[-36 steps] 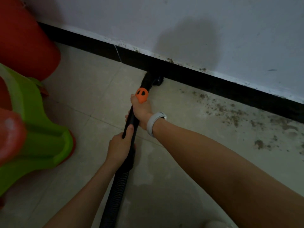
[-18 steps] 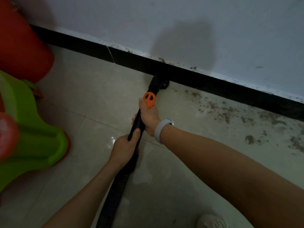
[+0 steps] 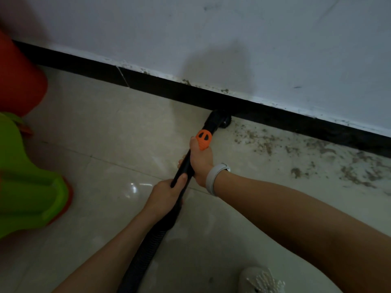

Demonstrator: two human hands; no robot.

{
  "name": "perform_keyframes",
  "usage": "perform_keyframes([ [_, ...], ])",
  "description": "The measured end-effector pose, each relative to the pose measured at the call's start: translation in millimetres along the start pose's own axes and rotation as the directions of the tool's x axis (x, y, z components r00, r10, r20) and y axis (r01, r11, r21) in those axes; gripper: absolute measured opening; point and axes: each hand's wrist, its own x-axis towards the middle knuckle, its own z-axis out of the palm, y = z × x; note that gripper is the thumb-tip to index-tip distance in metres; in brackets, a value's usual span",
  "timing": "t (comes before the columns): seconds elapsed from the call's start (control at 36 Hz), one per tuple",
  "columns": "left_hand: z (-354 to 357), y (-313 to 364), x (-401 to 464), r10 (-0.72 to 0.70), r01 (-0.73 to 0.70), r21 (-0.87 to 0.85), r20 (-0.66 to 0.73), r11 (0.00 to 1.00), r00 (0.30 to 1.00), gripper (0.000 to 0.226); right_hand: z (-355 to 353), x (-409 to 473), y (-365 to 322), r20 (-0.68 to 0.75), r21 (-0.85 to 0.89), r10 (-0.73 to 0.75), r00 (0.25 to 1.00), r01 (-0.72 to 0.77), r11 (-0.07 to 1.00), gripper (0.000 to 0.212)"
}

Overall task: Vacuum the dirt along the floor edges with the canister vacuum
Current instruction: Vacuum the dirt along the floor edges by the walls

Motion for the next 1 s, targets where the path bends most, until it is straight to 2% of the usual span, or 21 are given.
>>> perform_keyframes([
  [0.11, 6, 6, 0, 0.017, -0.018, 0.033, 0.027, 0.999, 0.999, 0.056, -11, -2, -3, -0.018, 0.022, 0.004, 1.0, -0.003, 1.0, 0.026],
  [0.47, 20, 24, -1, 0.059, -0.068, 0.052, 0.148, 0.996, 0.987, 0.058, -41, -8, -11, -0.101, 0.058, 0.016, 0.995, -0.01, 0.998, 0.026],
  [0.64, 4, 21, -2, 0.047, -0.053, 0.087, 0.076, 0.995, 0.996, 0.058, -25, -9, -16, -0.043, 0.056, 0.056, 0.998, -0.053, 0.997, 0.027],
  [0.86, -27, -7, -21, -0.026, 0.026, -0.003, -0.022, 1.0, 0.999, 0.062, 22, -14, 6, 0.091, -0.021, 0.104, 0.99, -0.103, 0.994, 0.027],
  [1.0, -38, -25, -29, -0.047, 0.048, 0.02, -0.058, 0.999, 0.997, 0.061, 40, -23, 22, 0.108, -0.019, 0.11, 0.988, -0.109, 0.994, 0.049],
])
